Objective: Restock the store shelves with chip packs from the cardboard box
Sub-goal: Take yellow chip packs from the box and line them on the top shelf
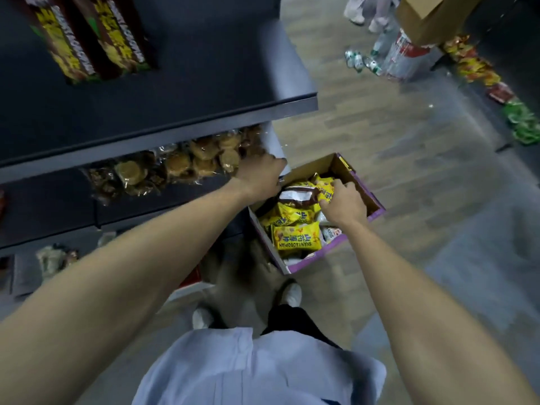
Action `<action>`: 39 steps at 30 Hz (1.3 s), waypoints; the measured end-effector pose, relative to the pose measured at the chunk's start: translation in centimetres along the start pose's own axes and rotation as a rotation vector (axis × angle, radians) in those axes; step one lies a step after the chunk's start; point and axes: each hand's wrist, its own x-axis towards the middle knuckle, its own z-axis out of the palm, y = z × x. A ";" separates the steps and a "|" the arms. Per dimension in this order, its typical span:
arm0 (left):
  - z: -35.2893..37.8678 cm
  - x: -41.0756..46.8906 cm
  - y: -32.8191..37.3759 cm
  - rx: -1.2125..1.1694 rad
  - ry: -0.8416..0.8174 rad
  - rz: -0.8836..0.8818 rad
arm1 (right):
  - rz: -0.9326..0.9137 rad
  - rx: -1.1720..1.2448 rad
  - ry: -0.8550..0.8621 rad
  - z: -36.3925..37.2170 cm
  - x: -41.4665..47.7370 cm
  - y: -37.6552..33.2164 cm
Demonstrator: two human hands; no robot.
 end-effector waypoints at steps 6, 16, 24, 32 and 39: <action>5.4 1.7 4.3 -0.065 -0.168 -0.086 | 0.058 -0.057 -0.276 2.7 2.2 6.0; 8.9 1.0 3.3 -0.088 -0.314 -0.205 | 0.128 0.145 -0.495 7.7 2.3 5.5; 16.6 1.7 3.5 -0.350 -0.326 -0.288 | 0.508 0.524 -0.568 13.3 2.7 3.6; 23.5 4.9 3.1 -0.358 -0.259 -0.234 | 0.883 0.755 -0.600 19.2 5.5 1.6; 27.0 8.7 3.3 -0.408 -0.279 -0.323 | 0.966 0.805 -0.418 22.9 7.6 0.7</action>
